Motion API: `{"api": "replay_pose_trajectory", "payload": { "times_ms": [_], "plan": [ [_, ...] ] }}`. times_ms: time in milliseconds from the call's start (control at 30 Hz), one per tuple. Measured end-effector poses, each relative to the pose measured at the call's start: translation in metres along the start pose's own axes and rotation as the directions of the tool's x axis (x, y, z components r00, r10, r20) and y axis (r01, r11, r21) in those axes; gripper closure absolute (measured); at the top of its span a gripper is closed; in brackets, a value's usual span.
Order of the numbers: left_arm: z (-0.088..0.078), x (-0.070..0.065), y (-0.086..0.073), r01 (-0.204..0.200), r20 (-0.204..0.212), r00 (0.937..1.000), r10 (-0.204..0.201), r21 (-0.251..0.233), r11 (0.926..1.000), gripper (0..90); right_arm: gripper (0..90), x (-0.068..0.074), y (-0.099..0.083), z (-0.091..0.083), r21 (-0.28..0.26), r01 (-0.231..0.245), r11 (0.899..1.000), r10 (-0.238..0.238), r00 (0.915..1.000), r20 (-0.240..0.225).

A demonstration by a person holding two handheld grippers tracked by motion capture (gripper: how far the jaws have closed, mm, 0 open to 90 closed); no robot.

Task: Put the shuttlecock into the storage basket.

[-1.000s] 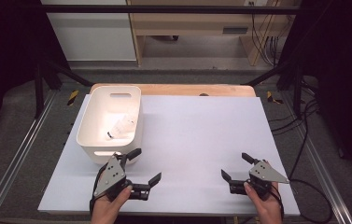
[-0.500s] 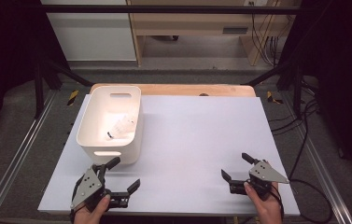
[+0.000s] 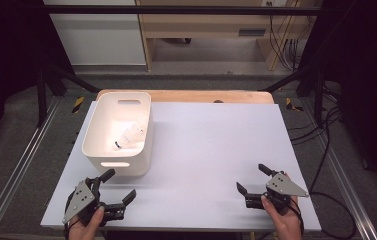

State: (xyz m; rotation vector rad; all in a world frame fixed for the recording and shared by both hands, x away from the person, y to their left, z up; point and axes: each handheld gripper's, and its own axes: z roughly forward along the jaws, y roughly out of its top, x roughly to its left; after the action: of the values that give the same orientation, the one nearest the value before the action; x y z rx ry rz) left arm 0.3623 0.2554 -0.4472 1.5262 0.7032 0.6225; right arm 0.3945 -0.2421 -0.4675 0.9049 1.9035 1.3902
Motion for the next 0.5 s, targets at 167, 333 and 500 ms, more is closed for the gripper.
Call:
{"api": "replay_pose_trajectory", "payload": {
  "times_ms": [167,333,500],
  "plan": [
    [-0.002,0.006,-0.004,-0.003,-0.010,0.9999,0.003,-0.006,1.0000,4.3,4.1,-0.002,0.000,-0.002,-0.008,-0.001,1.000,0.001,1.0000,0.004],
    [-0.005,0.013,-0.008,-0.001,-0.024,0.9997,0.001,-0.019,0.9998,4.3,4.2,-0.004,0.000,-0.004,-0.023,0.006,1.000,-0.006,0.9999,0.016],
    [-0.006,0.017,-0.012,-0.001,-0.037,0.9993,0.000,-0.023,0.9997,4.3,4.3,-0.007,-0.001,-0.005,-0.034,0.008,0.999,-0.007,0.9996,0.026]
  ]
}}
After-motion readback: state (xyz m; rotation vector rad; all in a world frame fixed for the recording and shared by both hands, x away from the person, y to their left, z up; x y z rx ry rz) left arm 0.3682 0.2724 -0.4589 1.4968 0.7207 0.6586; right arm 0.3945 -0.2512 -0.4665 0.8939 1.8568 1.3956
